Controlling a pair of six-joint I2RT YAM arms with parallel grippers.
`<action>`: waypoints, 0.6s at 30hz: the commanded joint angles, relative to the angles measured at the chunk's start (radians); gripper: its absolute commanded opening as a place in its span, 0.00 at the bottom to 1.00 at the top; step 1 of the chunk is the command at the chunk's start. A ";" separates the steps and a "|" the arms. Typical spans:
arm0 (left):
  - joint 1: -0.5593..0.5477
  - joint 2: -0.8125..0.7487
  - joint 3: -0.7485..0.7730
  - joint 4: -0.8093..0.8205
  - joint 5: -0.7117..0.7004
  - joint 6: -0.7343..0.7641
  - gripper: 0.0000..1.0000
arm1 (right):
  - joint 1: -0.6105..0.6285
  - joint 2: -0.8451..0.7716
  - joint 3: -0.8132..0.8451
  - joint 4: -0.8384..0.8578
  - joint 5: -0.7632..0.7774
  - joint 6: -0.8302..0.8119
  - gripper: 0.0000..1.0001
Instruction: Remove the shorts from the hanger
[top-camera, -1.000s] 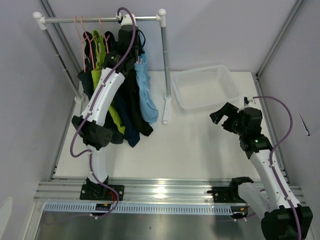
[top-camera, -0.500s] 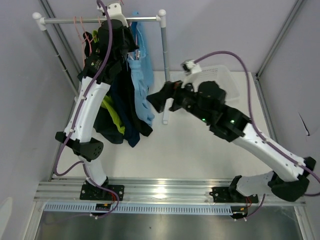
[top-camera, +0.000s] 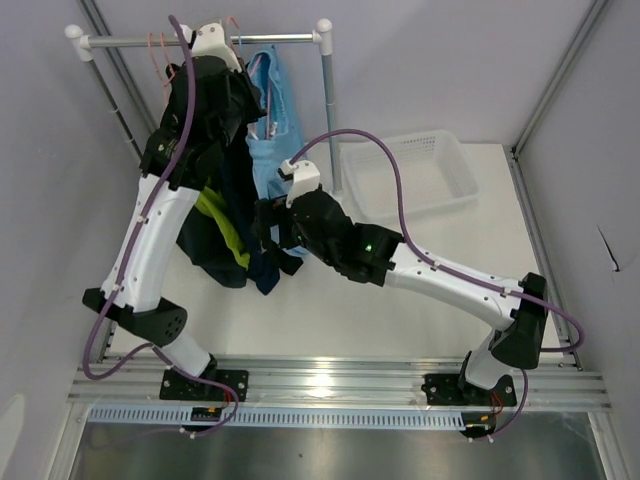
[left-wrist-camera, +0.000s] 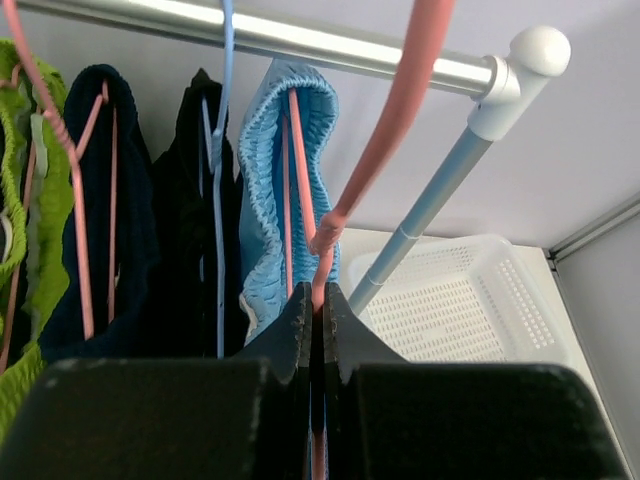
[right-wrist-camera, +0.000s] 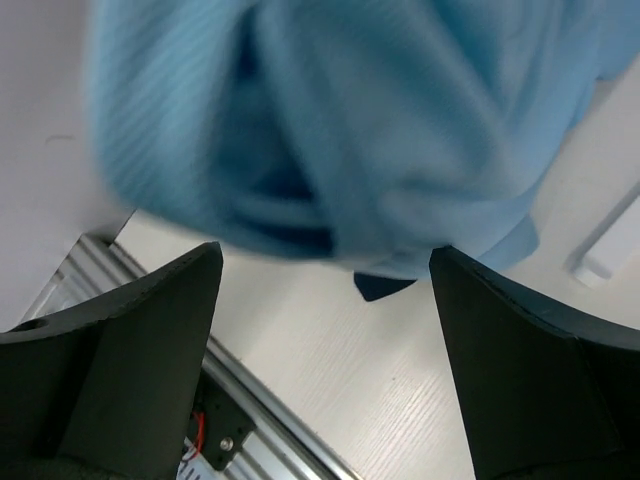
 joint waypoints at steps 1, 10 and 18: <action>-0.005 -0.125 -0.051 0.101 0.023 -0.030 0.00 | 0.012 0.007 0.051 0.067 0.157 -0.022 0.90; -0.005 -0.221 -0.161 0.118 0.046 -0.040 0.00 | 0.062 0.013 0.023 0.114 0.359 -0.068 0.32; -0.005 -0.205 -0.127 0.130 0.010 -0.014 0.00 | 0.178 -0.008 -0.096 0.114 0.375 -0.036 0.00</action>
